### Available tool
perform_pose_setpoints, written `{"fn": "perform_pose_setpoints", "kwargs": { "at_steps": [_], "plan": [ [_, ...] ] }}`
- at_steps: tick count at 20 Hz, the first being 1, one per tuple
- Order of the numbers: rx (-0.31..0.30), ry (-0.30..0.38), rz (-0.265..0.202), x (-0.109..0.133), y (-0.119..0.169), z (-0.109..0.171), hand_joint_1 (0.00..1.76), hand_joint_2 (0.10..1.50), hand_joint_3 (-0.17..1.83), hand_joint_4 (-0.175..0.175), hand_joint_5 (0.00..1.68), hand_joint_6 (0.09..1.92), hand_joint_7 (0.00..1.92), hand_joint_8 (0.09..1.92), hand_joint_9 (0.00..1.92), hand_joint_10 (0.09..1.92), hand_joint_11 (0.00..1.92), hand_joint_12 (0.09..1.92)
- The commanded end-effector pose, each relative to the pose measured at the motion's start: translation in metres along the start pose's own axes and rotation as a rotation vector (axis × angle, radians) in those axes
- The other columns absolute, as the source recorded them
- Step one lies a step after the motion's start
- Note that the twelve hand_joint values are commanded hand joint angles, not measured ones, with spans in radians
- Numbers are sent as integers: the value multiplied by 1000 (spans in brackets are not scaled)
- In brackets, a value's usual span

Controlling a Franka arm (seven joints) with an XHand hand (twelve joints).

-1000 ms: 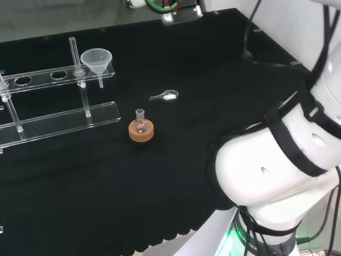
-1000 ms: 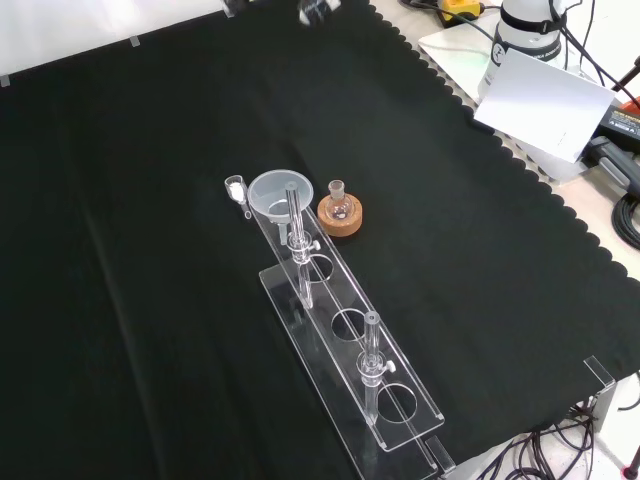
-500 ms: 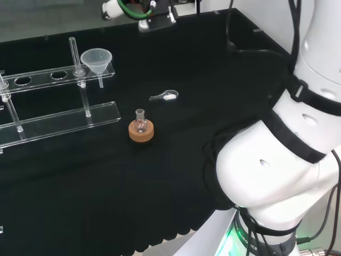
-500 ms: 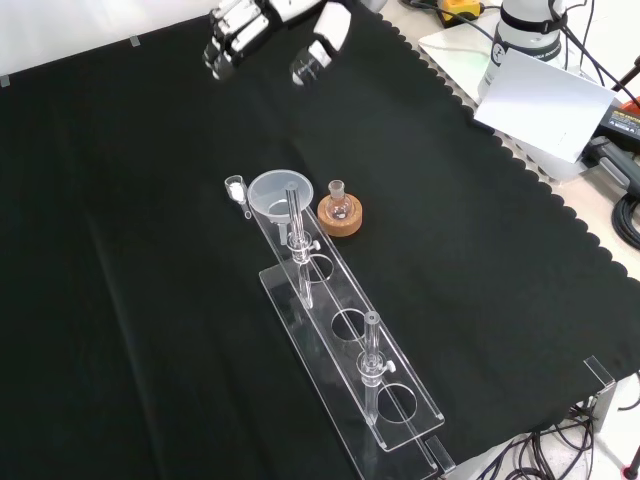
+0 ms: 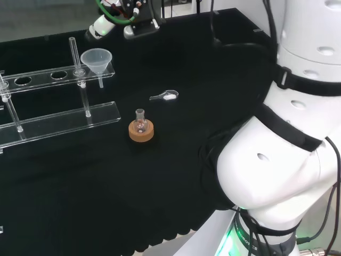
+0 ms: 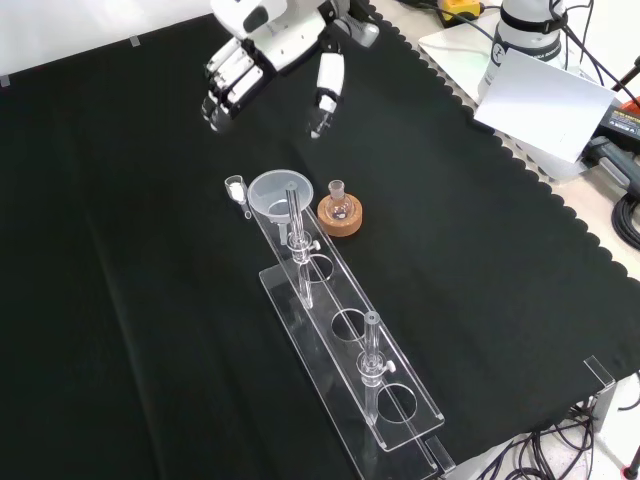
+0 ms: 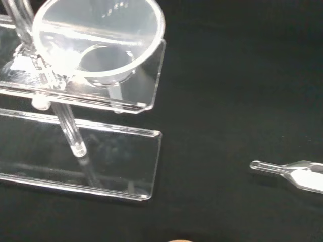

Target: Pick up the funnel from the transparent funnel stand.

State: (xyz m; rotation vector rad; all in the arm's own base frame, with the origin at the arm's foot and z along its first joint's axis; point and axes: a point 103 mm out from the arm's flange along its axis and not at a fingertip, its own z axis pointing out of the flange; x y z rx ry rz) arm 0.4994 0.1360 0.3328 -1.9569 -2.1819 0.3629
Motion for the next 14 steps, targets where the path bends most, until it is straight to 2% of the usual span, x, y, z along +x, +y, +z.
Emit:
{"fn": "perform_pose_setpoints", "kwargs": {
  "at_steps": [1, 2, 3, 5, 7, 14],
  "plan": [
    [93, 38, -51, 15, 13, 18, 399, 818, 213, 14, 70, 87, 0, 375, 115, 727, 71, 1448],
    [100, 61, -59, 2, 17, 18, 398, 811, 209, 15, 65, 87, 0, 368, 113, 730, 74, 1448],
    [93, 39, -34, 1, 18, 19, 396, 804, 204, 15, 62, 87, 0, 357, 111, 733, 78, 1449],
    [126, -17, -12, 10, 20, 22, 398, 789, 196, 16, 58, 87, 0, 340, 110, 739, 92, 1454],
    [135, -27, -14, 19, 21, 26, 410, 775, 188, 17, 54, 87, 0, 326, 110, 745, 110, 1460],
    [186, -62, -20, 29, 26, 38, 499, 736, 153, 11, 21, 87, 0, 206, 40, 821, 151, 1504]
  ]
}}
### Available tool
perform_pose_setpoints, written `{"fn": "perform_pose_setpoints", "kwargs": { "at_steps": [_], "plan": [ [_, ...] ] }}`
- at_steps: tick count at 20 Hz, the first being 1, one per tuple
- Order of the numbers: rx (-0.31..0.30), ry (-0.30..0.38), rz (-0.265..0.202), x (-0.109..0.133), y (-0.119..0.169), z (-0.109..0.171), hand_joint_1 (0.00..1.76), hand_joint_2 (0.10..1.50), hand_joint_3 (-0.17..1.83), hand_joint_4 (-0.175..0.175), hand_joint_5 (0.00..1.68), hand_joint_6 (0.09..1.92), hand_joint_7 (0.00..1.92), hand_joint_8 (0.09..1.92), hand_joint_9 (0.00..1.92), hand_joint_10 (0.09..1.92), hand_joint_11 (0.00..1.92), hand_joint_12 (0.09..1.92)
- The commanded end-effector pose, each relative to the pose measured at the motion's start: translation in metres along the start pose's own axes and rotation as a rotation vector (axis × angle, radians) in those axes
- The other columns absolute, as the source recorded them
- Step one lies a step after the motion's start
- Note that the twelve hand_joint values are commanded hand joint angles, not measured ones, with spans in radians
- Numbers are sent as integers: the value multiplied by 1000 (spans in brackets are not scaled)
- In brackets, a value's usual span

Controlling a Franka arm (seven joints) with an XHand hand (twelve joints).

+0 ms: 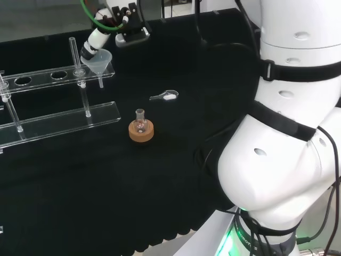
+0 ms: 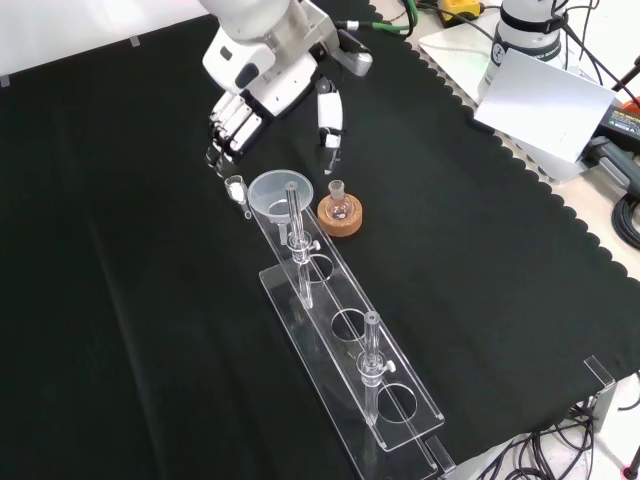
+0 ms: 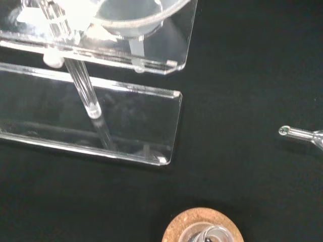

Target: Pick up the funnel from the transparent funnel stand.

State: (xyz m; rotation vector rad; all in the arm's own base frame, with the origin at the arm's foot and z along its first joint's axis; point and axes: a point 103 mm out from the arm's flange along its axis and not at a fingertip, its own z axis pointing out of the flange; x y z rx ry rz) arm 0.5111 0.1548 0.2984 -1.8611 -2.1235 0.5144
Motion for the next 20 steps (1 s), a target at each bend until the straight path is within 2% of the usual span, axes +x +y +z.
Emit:
{"fn": "perform_pose_setpoints", "kwargs": {
  "at_steps": [1, 12, 16, 20],
  "plan": [
    [63, -48, 9, 12, 6, 10, 513, 732, 150, 8, 20, 87, 0, 202, 38, 827, 157, 1508],
    [130, -104, 36, 20, 13, 14, 677, 709, 135, -34, 0, 87, 0, 109, 0, 879, 190, 1517],
    [124, -88, 30, 12, 12, 15, 718, 707, 137, -44, 0, 87, 0, 87, 0, 873, 191, 1517],
    [113, -114, 32, 19, 14, 16, 742, 709, 140, -50, 0, 87, 8, 87, 1, 875, 189, 1517]
  ]
}}
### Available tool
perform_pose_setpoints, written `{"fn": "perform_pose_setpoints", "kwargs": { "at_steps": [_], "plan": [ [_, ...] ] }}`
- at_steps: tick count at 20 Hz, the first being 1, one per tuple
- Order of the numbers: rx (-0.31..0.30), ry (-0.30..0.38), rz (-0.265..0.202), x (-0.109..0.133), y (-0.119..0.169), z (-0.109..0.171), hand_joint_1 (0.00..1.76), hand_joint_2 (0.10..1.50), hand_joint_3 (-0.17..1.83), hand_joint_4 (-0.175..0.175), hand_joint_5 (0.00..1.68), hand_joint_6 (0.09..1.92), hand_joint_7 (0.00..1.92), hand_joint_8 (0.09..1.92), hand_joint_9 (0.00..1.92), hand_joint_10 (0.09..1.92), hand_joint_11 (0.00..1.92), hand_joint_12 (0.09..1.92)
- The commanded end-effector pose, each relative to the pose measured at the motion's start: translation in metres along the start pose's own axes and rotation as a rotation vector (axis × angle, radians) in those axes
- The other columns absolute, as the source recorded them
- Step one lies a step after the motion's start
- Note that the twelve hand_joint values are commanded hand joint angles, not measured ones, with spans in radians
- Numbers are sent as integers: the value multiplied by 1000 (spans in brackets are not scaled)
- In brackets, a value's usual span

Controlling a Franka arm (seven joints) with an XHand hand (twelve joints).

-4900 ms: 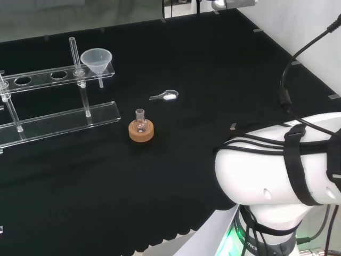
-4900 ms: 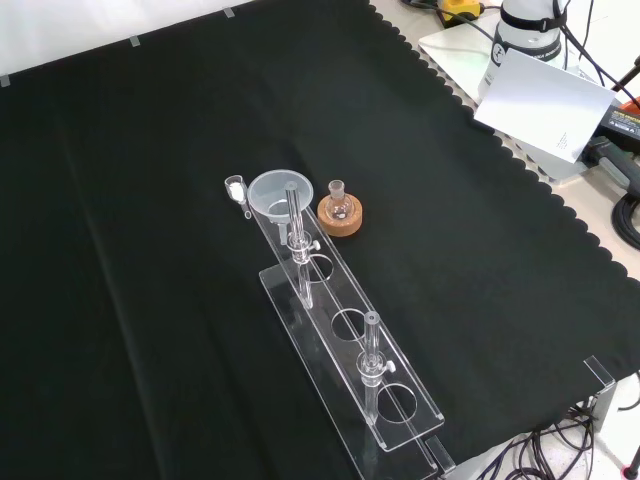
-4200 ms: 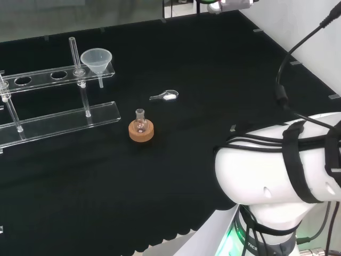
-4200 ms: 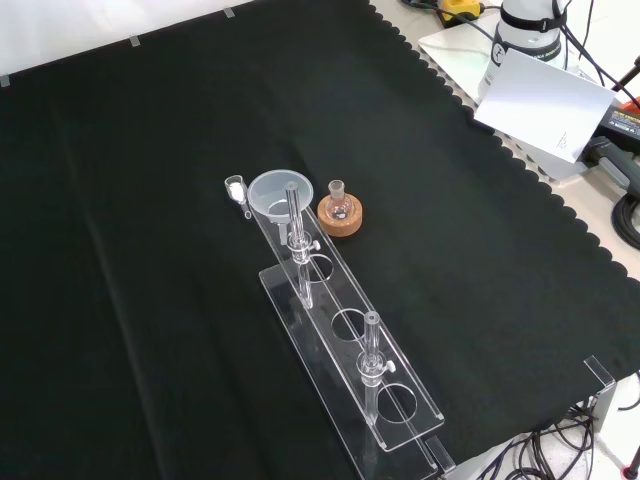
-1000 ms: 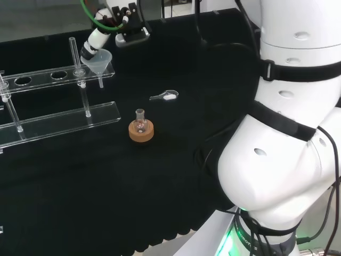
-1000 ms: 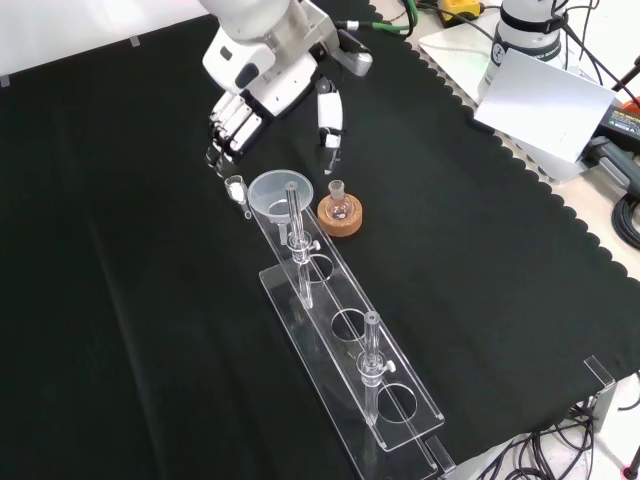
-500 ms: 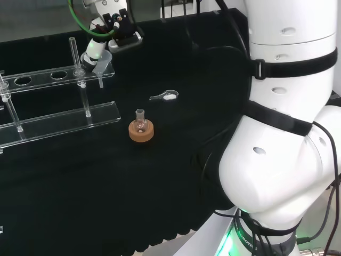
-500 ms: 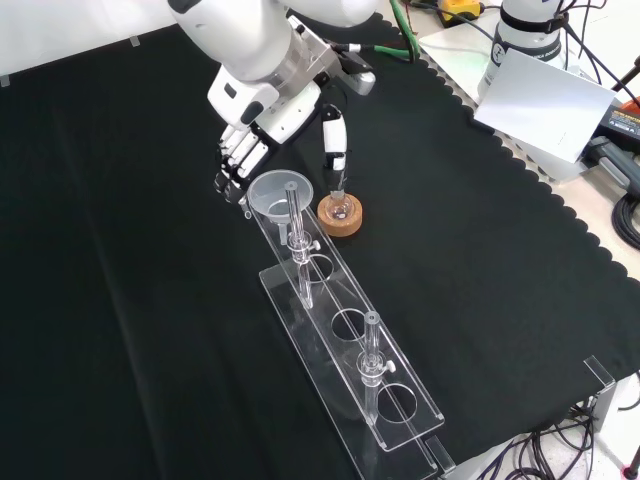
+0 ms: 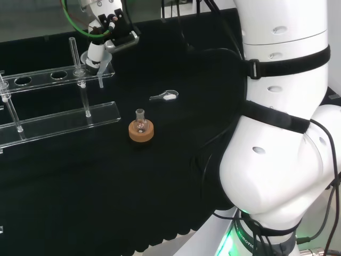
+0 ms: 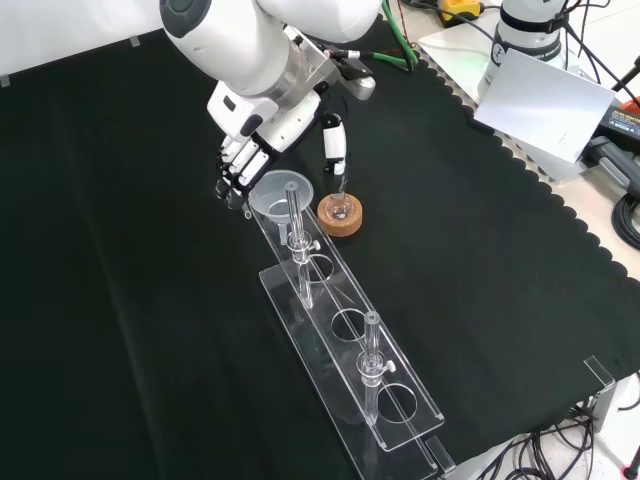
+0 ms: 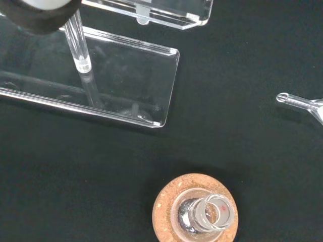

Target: Pick up the funnel from the transparent funnel stand.

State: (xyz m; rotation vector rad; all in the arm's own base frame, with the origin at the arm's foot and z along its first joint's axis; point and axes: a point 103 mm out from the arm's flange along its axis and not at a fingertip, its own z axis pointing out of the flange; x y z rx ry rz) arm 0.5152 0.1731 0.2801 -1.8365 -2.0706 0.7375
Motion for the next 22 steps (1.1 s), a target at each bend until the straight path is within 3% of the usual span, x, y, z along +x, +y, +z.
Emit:
{"fn": "perform_pose_setpoints", "kwargs": {
  "at_steps": [1, 7, 13, 17, 22],
  "plan": [
    [-14, -22, 3, 4, 1, 2, 752, 711, 143, -52, 1, 87, 18, 87, 9, 881, 188, 1518],
    [-38, -21, -14, 11, 2, 1, 770, 713, 155, -58, 10, 87, 54, 93, 64, 907, 186, 1519],
    [-25, -28, -20, 16, 6, 3, 768, 680, 227, -59, 6, 87, 7, 228, 98, 885, 187, 1518],
    [-25, -26, -24, 8, 7, 6, 765, 674, 242, -61, 11, 87, 0, 252, 105, 886, 186, 1518],
    [-17, -48, -15, 16, 12, 7, 760, 667, 263, -64, 34, 87, 0, 280, 108, 882, 176, 1515]
  ]
}}
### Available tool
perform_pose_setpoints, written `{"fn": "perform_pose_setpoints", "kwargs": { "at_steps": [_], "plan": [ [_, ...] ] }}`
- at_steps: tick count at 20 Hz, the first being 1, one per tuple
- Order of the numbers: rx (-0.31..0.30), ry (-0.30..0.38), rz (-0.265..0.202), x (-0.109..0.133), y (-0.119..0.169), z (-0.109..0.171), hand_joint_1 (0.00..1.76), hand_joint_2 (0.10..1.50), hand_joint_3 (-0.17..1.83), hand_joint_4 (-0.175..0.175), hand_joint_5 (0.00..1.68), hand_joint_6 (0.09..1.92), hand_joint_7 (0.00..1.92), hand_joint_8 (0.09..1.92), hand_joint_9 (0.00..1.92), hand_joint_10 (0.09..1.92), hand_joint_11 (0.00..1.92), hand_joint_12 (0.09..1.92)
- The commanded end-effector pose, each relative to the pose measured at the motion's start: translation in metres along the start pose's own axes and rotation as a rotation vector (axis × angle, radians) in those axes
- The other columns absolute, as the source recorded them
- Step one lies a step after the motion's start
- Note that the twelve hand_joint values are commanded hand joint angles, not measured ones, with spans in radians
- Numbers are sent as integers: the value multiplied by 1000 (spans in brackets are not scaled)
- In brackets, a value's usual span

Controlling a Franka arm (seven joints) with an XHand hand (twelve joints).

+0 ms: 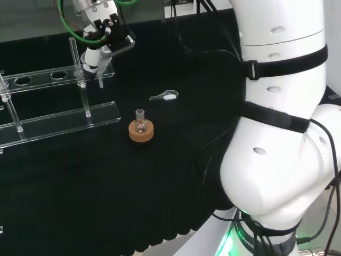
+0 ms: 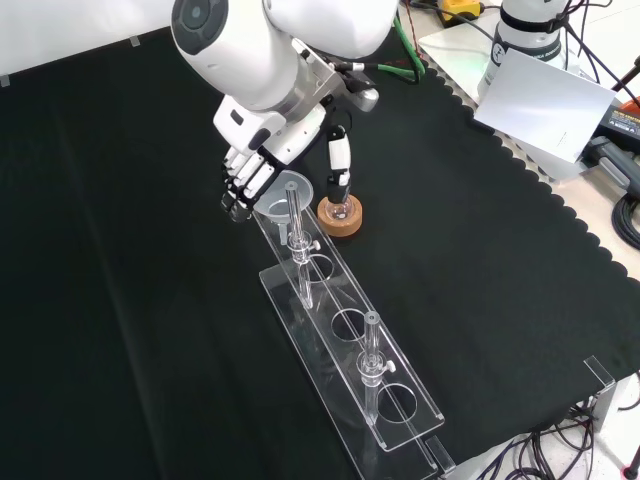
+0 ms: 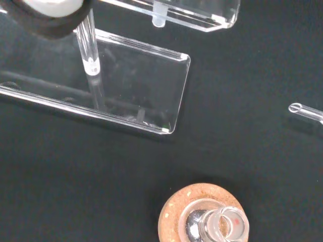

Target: Pick up the funnel from the transparent funnel stand.

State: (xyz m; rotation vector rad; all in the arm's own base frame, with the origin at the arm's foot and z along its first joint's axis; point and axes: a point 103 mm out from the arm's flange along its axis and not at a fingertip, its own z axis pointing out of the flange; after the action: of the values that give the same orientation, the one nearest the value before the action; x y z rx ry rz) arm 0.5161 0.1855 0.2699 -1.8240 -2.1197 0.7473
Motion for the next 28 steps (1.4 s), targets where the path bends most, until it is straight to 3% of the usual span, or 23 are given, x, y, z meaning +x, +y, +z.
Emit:
{"fn": "perform_pose_setpoints", "kwargs": {
  "at_steps": [1, 6, 10, 22, 28],
  "plan": [
    [0, -21, 5, 3, 5, 1, 760, 665, 269, -64, 37, 87, 0, 287, 108, 881, 174, 1515],
    [-11, -34, 8, 4, 8, 4, 766, 624, 371, -67, 122, 87, 0, 592, 224, 803, 184, 1512],
    [-46, -50, 13, 5, 9, 4, 770, 609, 428, -74, 156, 87, 74, 701, 346, 739, 203, 1498],
    [-65, -65, 33, -2, 9, 0, 796, 602, 501, -70, 336, 87, 212, 733, 534, 662, 268, 1461],
    [-26, 5, 14, -8, 12, 2, 750, 591, 510, -67, 279, 87, 69, 720, 384, 706, 237, 1466]
  ]
}}
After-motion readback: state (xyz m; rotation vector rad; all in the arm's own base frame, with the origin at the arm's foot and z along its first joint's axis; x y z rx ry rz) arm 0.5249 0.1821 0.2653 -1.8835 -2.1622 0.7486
